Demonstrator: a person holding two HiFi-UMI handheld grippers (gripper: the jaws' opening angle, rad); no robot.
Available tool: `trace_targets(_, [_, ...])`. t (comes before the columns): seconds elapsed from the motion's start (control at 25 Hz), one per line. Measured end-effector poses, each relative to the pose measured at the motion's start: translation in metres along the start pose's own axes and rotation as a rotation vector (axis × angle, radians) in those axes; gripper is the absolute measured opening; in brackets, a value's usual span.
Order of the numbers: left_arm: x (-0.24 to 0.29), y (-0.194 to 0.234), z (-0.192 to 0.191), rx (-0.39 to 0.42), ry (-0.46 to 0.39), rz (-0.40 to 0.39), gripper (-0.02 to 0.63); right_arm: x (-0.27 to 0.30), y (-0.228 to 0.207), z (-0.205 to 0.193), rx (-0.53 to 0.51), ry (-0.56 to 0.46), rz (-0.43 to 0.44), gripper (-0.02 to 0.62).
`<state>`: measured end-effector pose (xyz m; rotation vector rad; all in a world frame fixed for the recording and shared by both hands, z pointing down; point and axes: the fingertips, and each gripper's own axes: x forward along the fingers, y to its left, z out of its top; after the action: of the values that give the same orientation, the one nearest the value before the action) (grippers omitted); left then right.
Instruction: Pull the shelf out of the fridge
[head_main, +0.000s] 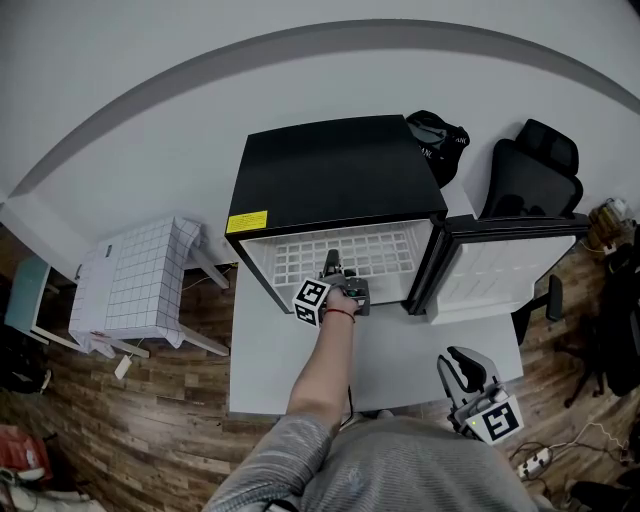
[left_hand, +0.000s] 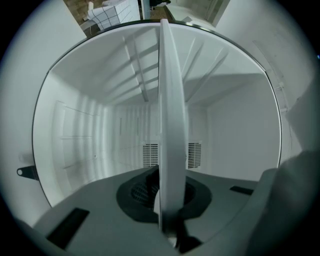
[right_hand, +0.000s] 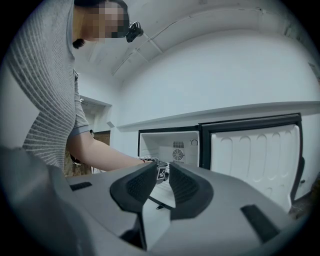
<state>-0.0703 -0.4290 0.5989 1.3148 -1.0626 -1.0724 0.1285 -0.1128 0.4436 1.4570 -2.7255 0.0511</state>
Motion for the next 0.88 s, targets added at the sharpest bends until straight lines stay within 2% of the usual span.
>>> trace_targets(0.88, [-0.047,-0.001,-0.010,-0.017,-0.004,-0.023,0.031,-0.002,0.020,-0.001,0.005,-0.016,0.058,0.080])
